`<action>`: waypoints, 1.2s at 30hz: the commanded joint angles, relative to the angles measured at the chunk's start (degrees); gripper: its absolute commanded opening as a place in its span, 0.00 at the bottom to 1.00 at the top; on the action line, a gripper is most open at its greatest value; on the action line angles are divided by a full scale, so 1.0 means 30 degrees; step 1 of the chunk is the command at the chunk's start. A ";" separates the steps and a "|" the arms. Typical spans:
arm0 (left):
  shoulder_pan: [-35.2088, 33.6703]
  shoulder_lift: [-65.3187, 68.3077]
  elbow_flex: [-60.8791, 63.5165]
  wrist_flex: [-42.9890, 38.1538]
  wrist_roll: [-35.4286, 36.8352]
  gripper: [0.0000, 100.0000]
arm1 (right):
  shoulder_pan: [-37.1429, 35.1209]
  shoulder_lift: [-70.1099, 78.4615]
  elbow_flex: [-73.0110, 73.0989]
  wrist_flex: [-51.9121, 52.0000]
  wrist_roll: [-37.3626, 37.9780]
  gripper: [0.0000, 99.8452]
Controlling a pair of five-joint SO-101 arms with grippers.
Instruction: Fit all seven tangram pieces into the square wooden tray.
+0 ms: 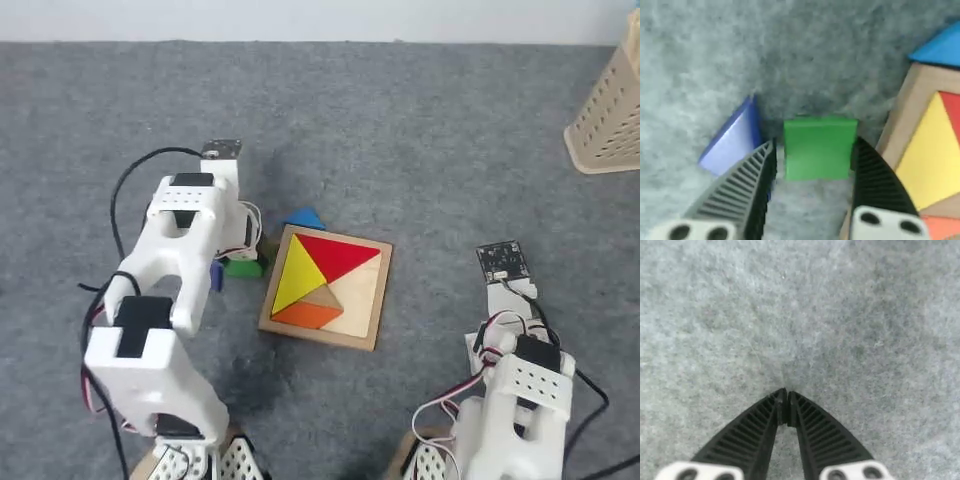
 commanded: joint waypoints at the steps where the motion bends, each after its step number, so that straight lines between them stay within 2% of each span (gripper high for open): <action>1: 0.0615 -0.0059 -0.0044 0.0147 -0.0908 0.23 | -0.0249 -0.0484 0.0059 -0.0337 -0.0088 0.01; 11: 0.2051 0.1788 -0.0630 0.0293 -0.1114 0.20 | -0.0249 -0.0484 0.0088 -0.0308 -0.0088 0.01; 14: 0.2256 0.1670 -0.0747 0.0322 -0.1729 0.15 | -0.0249 -0.0484 0.0088 -0.0308 -0.0088 0.01; 26: 0.3253 -0.5802 -0.0777 0.2725 -0.1963 0.14 | -0.0249 -0.0484 0.0088 -0.0337 -0.0088 0.01; 32: 0.3956 -0.4747 -0.0220 0.2022 -0.1963 0.14 | -0.0249 -0.0484 0.0088 -0.0337 -0.0088 0.01; 36: 0.2930 -0.2901 -0.0249 0.1641 -0.3458 0.18 | -0.0249 -0.0484 0.0088 -0.0337 -0.0088 0.01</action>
